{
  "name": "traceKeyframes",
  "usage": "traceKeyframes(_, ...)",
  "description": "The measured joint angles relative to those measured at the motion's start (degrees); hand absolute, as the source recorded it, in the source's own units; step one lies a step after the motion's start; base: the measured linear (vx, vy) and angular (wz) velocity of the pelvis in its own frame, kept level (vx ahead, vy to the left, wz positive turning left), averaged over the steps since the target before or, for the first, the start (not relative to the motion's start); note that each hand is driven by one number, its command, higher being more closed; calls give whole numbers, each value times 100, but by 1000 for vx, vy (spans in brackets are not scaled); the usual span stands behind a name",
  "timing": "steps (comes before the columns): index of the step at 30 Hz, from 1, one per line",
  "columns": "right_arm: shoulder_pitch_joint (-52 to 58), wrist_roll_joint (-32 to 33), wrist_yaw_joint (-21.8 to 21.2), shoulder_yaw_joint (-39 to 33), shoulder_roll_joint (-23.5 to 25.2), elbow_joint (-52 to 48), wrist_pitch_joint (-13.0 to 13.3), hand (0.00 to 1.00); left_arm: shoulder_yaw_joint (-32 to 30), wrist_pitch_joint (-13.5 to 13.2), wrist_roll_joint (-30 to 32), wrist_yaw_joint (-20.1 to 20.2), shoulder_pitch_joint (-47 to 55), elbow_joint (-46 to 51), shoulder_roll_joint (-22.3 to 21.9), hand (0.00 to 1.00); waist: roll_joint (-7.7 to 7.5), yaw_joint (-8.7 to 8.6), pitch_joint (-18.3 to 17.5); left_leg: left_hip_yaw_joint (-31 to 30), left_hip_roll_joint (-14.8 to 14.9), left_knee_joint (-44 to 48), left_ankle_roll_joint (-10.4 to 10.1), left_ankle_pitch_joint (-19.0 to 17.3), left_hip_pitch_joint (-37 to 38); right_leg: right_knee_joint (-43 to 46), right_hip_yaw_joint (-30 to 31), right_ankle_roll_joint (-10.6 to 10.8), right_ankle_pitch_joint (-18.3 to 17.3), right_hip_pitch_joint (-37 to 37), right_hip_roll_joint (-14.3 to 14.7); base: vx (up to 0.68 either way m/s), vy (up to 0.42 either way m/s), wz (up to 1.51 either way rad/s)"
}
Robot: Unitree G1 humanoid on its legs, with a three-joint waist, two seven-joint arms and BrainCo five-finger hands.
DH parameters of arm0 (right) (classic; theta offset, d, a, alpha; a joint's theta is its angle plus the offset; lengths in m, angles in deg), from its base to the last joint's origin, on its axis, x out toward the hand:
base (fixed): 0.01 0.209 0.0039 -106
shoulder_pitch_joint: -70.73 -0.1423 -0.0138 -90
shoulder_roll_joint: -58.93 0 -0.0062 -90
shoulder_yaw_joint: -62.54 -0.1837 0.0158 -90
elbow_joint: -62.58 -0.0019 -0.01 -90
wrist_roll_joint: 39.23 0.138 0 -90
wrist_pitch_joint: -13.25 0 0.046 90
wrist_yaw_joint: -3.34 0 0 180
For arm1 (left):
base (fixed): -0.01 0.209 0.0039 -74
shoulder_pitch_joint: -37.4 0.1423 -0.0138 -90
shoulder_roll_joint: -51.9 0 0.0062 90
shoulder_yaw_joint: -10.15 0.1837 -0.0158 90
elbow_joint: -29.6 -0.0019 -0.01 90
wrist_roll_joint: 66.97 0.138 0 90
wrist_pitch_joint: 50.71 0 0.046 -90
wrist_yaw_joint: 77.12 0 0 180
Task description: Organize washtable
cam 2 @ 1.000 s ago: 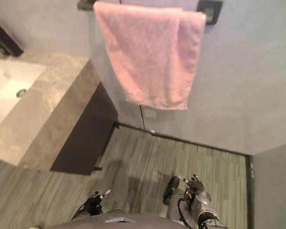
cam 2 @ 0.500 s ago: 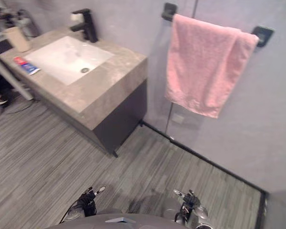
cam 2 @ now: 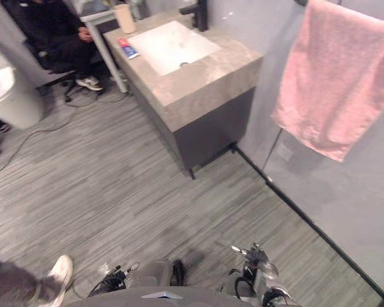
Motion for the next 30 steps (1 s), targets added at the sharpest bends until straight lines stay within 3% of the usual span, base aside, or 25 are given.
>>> traceKeyframes(2,143,-38,12,-402,10,-15,3,0,24,17,143,11,52,-6,23,0,6,-152,-14,149,422,-268,-159,-110,614,-79,-426,149,174,40,-102,98,120,120)
traceKeyframes(3,171,-38,21,-476,9,-32,4,0,42,32,165,11,47,-11,23,0,37,-172,-43,191,453,-846,-449,-112,827,-125,-522,214,250,16,-111,133,256,140)
traceKeyframes(4,263,-38,38,-816,34,-43,-2,0,182,51,204,25,75,-8,-11,0,129,-290,-266,149,224,-2177,-609,-108,1092,-483,-752,381,508,-66,-50,83,307,123)
traceKeyframes(5,264,-38,42,-929,69,-35,-3,0,270,51,206,31,36,-4,24,0,114,-298,-274,113,166,-2497,-516,-103,1111,-598,-839,407,609,-77,-54,68,380,120)
traceKeyframes(6,258,-45,51,-1023,148,16,-16,0,333,56,206,45,-42,-14,130,0,-37,-216,-250,18,1,-2691,-373,29,1109,-742,-844,417,747,-75,-152,15,292,68)
traceKeyframes(8,349,-53,55,-1141,300,18,-106,0,467,73,208,38,53,-65,288,0,-227,-238,-340,-91,-295,-2679,-291,88,1142,-865,-558,521,819,91,-314,-28,245,44)
traceKeyframes(13,244,-262,40,-971,341,15,-120,0,475,16,215,35,154,-167,286,0,-287,-169,-483,5,-491,-2796,-142,124,1181,-1001,-297,618,993,57,-420,-64,105,-10)
traceKeyframes(18,215,-260,-2,-769,282,16,-119,0,460,-5,381,56,155,-289,261,0,-230,-130,-513,-124,-534,-2964,-52,228,1171,-1168,-377,646,1128,78,-399,-53,9,5)
traceKeyframes(21,228,-254,-7,-761,293,17,-119,0,430,-5,382,76,147,-296,273,0,-328,-116,-469,-559,-660,-2978,22,266,1123,-751,-806,789,827,139,-657,11,31,77)
traceKeyframes(22,272,-209,-1,-775,289,12,-116,0,406,-5,382,116,146,-304,304,0,-409,-109,-450,-866,-851,-2944,112,208,1123,-102,-1020,864,541,140,-1039,56,82,115)
traceKeyframes(23,280,-203,1,-783,281,9,-113,0,408,-6,382,119,148,-324,312,0,-441,-81,-441,-972,-922,-2930,181,174,1139,187,-1046,872,456,124,-1199,58,120,102)
traceKeyframes(24,295,-204,0,-787,269,9,-110,0,408,-6,381,119,162,-375,305,0,-430,-14,-438,-1097,-988,-2920,272,118,1185,717,-987,743,420,3,-1408,5,188,66)
traceKeyframes(25,228,-197,13,-784,264,-49,0,0,408,38,384,119,171,-436,304,0,-402,24,-407,-1253,-1036,-2916,398,67,1286,1866,-570,-34,613,-472,-1650,-64,259,47)
traceKeyframes(27,94,-189,-14,-763,278,-47,57,0,396,94,393,109,272,-452,342,0,-334,87,-340,-1299,-889,-2872,573,-12,1418,2491,126,135,311,-1027,-1405,-161,157,15)
traceKeyframes(28,63,-178,-47,-677,342,-48,66,0,325,118,392,91,250,-451,341,0,-359,66,-317,-1379,-750,-2800,595,-131,1437,2342,282,195,-7,-1218,-990,-276,20,30)
traceKeyframes(29,80,-159,-43,-664,344,-26,55,0,243,115,419,85,157,-452,357,0,-424,43,-267,-1490,-692,-2886,575,-163,1483,1868,249,224,2,-1380,-658,-300,34,45)
traceKeyframes(30,95,-119,-34,-704,338,9,37,0,228,113,442,104,111,-452,378,0,-460,26,-247,-1549,-689,-2940,575,-163,1521,1491,242,305,61,-1470,-552,-340,74,57)
